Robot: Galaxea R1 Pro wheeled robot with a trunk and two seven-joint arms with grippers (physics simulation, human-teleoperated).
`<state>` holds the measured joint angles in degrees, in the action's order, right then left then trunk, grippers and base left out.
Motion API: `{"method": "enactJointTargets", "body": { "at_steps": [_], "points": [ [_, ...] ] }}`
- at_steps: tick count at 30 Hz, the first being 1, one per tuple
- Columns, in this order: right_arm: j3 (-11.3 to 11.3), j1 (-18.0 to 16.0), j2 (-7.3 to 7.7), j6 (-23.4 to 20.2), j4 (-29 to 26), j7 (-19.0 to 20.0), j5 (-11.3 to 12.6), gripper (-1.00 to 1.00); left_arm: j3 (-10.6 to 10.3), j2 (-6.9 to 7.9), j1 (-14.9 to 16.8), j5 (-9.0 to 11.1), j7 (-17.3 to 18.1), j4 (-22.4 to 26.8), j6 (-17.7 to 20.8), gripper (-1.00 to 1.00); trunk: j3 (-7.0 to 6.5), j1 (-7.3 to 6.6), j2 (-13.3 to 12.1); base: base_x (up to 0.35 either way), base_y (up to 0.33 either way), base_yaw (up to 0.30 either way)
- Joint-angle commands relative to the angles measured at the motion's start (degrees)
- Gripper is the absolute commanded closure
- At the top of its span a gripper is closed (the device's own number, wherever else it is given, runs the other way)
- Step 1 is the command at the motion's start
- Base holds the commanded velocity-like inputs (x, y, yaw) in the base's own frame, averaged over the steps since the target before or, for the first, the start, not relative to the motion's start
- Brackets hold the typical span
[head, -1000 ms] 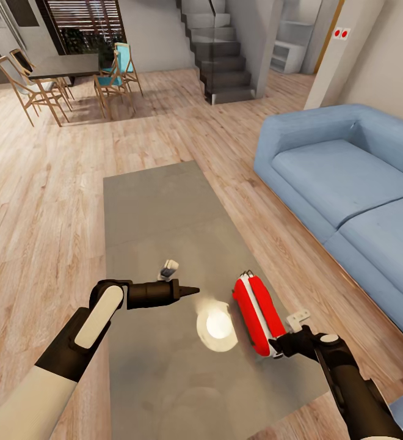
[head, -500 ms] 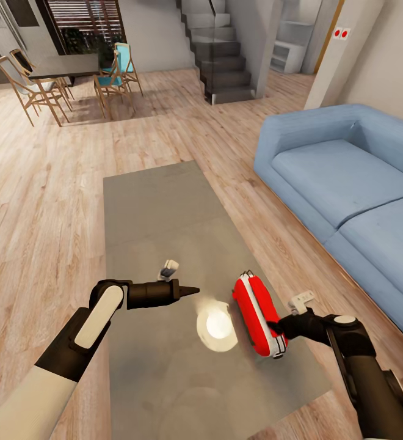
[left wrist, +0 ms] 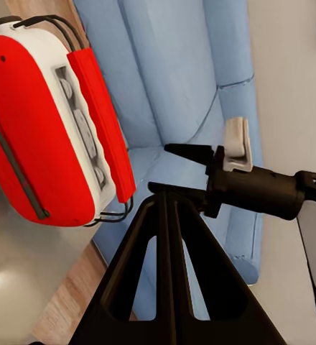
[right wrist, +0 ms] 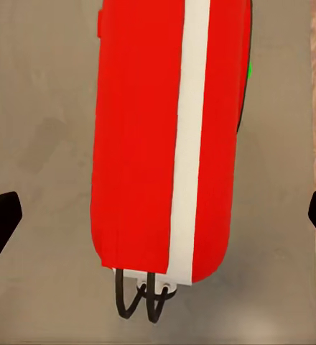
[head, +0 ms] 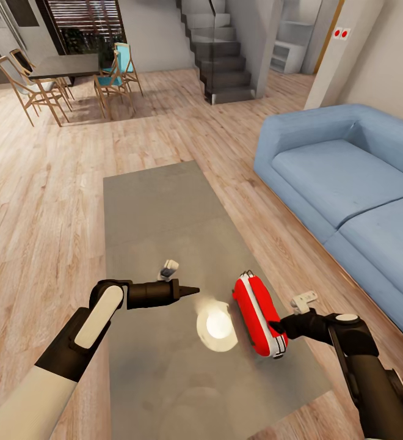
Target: Turn on the radio receiver that's on the table in the living room.
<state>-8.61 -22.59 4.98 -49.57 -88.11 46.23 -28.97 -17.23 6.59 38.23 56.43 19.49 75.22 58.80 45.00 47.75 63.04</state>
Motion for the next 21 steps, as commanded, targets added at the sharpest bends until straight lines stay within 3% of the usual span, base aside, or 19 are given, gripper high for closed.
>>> {"method": "enactJointTargets", "body": {
  "at_steps": [1,9,21],
  "points": [
    [0.0,0.0,0.02,-0.1,0.1,0.0,-0.5,-1.0,0.0,0.01,0.0,0.0,0.0,0.0,0.0,1.0,0.0,0.0,0.0,0.0,0.0,0.0],
    [0.0,0.0,0.03,-0.1,0.3,0.0,-2.9,-1.0,0.0,0.07,0.0,0.1,0.0,0.0,0.0,1.0,0.0,0.0,0.0,0.0,0.0,0.0],
    [0.0,0.0,0.03,-0.1,0.4,0.0,-3.2,-1.0,0.0,0.06,0.0,0.1,0.0,0.0,0.0,1.0,0.0,0.0,0.0,0.0,0.0,0.0]
  ]
}}
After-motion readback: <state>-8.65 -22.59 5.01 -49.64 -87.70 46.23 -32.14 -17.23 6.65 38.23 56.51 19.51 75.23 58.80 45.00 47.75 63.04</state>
